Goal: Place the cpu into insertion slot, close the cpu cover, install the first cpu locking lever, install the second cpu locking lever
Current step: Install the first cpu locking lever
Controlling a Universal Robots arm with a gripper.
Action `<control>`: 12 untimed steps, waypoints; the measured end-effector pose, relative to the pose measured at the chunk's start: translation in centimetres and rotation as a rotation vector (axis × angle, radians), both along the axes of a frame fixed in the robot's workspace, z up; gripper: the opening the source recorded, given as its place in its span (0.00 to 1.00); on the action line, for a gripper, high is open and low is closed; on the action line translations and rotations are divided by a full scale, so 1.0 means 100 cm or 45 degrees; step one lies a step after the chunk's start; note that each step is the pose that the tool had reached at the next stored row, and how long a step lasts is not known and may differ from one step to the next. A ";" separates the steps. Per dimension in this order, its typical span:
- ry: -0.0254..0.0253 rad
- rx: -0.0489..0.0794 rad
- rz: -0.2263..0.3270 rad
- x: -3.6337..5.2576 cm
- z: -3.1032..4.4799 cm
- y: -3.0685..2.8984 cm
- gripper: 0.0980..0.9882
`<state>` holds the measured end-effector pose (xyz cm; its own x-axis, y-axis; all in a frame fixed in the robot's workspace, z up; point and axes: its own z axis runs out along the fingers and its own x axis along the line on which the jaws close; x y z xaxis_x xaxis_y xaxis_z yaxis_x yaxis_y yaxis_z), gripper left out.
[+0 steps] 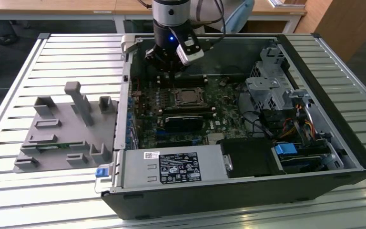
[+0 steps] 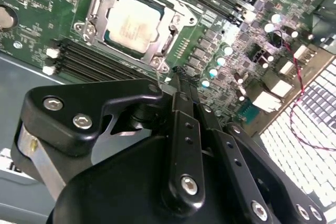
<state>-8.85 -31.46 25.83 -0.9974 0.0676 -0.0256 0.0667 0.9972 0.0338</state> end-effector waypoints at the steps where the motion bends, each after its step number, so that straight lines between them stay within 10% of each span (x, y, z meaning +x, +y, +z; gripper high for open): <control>1: -0.0001 0.000 0.000 -0.0014 0.0002 0.0000 0.01; 12: -0.0007 0.000 0.000 -0.0103 0.0005 0.0043 0.01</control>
